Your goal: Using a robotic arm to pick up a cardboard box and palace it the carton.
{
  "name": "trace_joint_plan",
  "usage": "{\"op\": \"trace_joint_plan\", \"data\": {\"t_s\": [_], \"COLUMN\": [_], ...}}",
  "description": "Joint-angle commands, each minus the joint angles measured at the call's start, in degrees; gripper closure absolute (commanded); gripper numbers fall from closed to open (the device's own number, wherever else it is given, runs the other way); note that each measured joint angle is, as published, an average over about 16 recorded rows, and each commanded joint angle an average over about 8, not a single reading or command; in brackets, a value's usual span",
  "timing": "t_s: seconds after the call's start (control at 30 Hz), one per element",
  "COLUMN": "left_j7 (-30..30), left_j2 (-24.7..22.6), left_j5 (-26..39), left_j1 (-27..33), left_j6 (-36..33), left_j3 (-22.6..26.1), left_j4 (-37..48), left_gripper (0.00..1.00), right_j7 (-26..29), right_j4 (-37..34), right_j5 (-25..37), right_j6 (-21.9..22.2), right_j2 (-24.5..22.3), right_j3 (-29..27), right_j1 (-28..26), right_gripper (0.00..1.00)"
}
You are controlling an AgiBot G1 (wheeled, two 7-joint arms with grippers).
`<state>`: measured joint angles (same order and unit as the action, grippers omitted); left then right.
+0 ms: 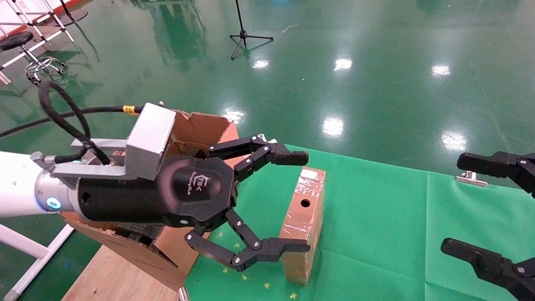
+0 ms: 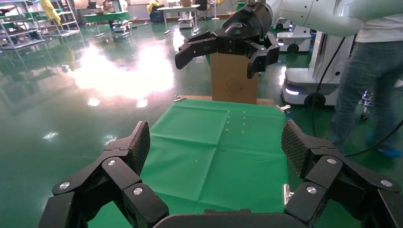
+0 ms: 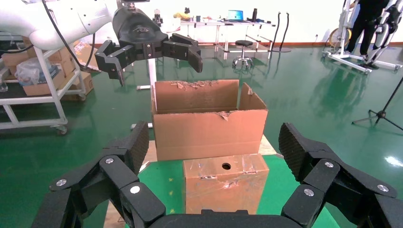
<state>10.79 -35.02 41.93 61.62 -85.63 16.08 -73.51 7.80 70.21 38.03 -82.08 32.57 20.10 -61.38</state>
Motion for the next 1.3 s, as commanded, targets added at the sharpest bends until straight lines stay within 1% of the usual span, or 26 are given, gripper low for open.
{"op": "trace_joint_plan", "data": {"t_s": [0.03, 0.73, 0.77, 0.8, 1.0, 1.03, 1.07, 1.2, 1.3], "left_j7": [0.00, 0.00, 0.00, 0.00, -0.01, -0.02, -0.03, -0.14, 0.47], "left_j2": [0.00, 0.00, 0.00, 0.00, 0.00, 0.01, 0.02, 0.12, 0.16], "left_j5": [0.00, 0.00, 0.00, 0.00, 0.00, 0.02, 0.06, 0.92, 3.11], "left_j1": [0.00, 0.00, 0.00, 0.00, 0.00, 0.00, 0.01, 0.22, 1.00], "left_j6": [0.00, 0.00, 0.00, 0.00, 0.00, 0.01, 0.04, 0.48, 1.71], "left_j3": [0.00, 0.00, 0.00, 0.00, -0.01, -0.01, -0.01, 0.15, 0.81], "left_j4": [0.00, 0.00, 0.00, 0.00, 0.00, 0.00, 0.00, 0.01, 0.02], "left_gripper": [0.00, 0.00, 0.00, 0.00, 0.00, 0.00, 0.00, 0.00, 0.00], "right_j7": [0.00, 0.00, 0.00, 0.00, 0.00, 0.00, 0.00, 0.00, 0.00], "right_j4": [0.00, 0.00, 0.00, 0.00, 0.00, 0.00, 0.00, 0.00, 0.00], "right_j5": [0.00, 0.00, 0.00, 0.00, 0.00, 0.00, 0.00, 0.00, 0.00], "right_j6": [0.00, 0.00, 0.00, 0.00, 0.00, 0.00, 0.00, 0.00, 0.00], "right_j2": [0.00, 0.00, 0.00, 0.00, 0.00, 0.00, 0.00, 0.00, 0.00], "right_j3": [0.00, 0.00, 0.00, 0.00, 0.00, 0.00, 0.00, 0.00, 0.00], "right_j1": [0.00, 0.00, 0.00, 0.00, 0.00, 0.00, 0.00, 0.00, 0.00], "right_gripper": [0.00, 0.00, 0.03, 0.13, 0.88, 0.98, 1.00, 1.00, 1.00]}}
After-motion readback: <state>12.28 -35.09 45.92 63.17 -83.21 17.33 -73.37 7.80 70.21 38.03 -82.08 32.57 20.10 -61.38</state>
